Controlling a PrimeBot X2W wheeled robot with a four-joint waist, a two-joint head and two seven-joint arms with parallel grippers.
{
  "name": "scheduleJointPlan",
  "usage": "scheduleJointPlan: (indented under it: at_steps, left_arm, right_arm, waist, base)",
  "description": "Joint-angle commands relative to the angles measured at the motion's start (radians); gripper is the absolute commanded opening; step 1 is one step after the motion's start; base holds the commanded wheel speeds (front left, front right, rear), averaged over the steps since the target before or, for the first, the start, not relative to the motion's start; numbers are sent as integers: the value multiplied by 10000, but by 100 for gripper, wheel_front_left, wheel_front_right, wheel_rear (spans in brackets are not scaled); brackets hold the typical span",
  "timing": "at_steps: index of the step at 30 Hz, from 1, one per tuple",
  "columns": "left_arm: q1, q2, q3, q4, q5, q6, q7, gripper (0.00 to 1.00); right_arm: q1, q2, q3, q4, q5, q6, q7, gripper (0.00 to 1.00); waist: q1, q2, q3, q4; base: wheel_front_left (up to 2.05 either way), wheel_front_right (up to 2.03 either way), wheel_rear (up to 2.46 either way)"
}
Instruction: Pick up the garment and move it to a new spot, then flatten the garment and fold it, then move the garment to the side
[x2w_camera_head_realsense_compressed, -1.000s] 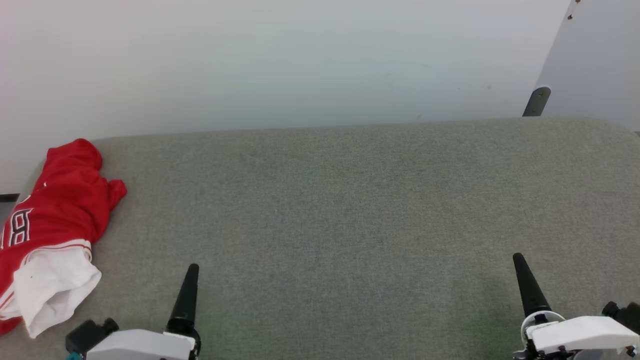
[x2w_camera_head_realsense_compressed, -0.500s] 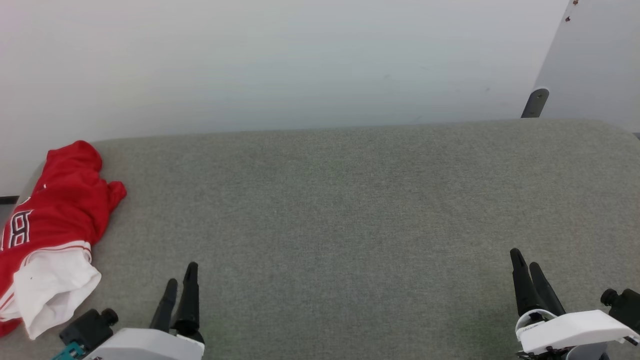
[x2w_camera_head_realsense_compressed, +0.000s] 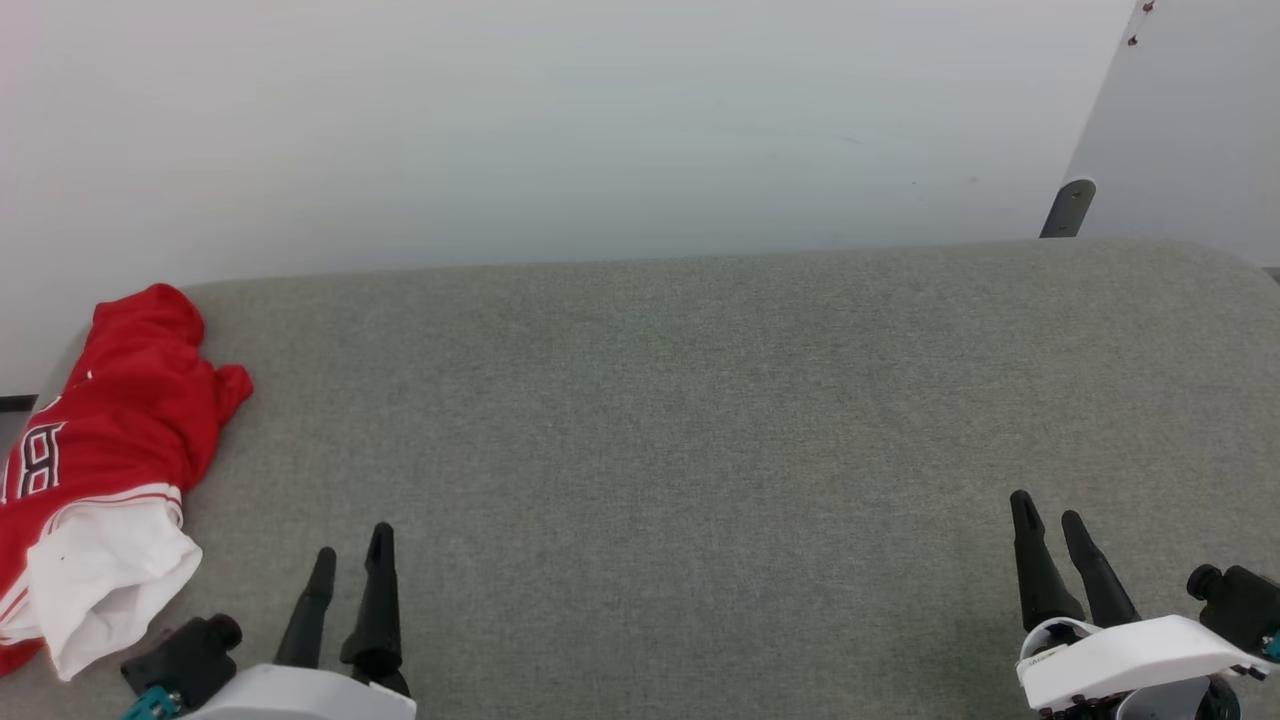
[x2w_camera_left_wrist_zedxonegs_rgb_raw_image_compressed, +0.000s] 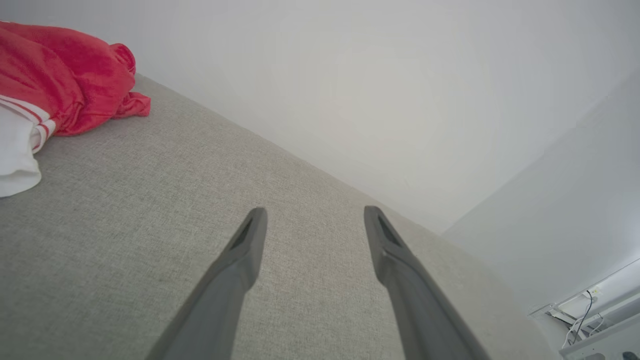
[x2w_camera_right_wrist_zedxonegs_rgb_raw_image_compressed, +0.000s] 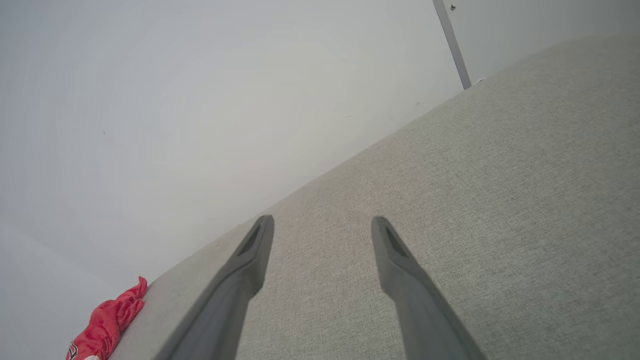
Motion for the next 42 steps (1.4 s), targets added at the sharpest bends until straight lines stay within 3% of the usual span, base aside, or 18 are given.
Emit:
scheduleJointPlan:
  at_steps: [1,42]
  left_arm:
    - [5,27,25,-172,397,-61,-110,100]
    - [482,-174,117,-837,4179,-548,-1015,100]
  right_arm:
    - [-166,14,48,-146,-319,6,-114,100]
    - [-196,11,292,-434,-3603,8,-926,100]
  waist:
    - [0,0,-4,-3]
    - [0,0,-129,-84]
  base:
    - [0,0,0]
    - [0,0,0]
